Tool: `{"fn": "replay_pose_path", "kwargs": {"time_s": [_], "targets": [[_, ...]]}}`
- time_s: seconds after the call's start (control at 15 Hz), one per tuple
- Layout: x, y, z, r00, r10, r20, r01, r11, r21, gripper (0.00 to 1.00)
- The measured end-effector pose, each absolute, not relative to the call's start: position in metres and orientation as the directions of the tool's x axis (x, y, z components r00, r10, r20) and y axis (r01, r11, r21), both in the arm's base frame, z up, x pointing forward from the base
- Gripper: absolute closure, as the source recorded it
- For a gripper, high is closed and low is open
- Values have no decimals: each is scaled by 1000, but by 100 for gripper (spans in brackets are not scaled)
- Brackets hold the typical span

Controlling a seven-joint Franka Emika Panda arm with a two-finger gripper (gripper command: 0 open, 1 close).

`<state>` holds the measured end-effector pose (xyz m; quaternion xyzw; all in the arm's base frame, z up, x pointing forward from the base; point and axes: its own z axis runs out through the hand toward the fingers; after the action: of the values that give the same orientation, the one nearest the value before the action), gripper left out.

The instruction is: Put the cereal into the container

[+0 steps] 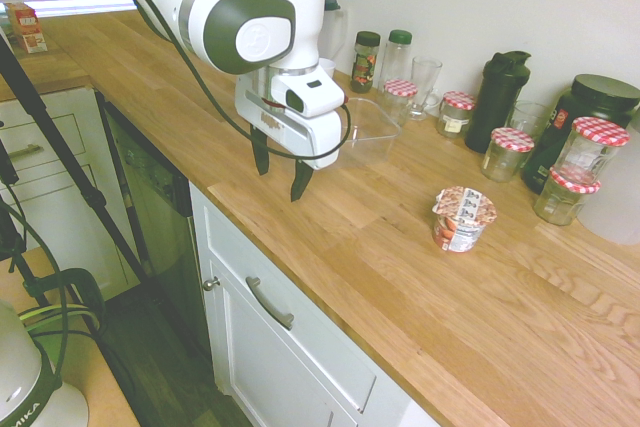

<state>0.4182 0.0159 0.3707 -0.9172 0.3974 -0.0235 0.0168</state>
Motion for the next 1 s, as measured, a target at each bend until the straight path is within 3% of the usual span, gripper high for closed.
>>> {"fn": "replay_pose_path", "kwargs": {"time_s": [0.33, 1.0], "targets": [[420, 1, 365, 630, -775, 48, -772, -632, -65, 0], [445, -97, 371, 410, -897, 162, -874, -438, -209, 0]]}}
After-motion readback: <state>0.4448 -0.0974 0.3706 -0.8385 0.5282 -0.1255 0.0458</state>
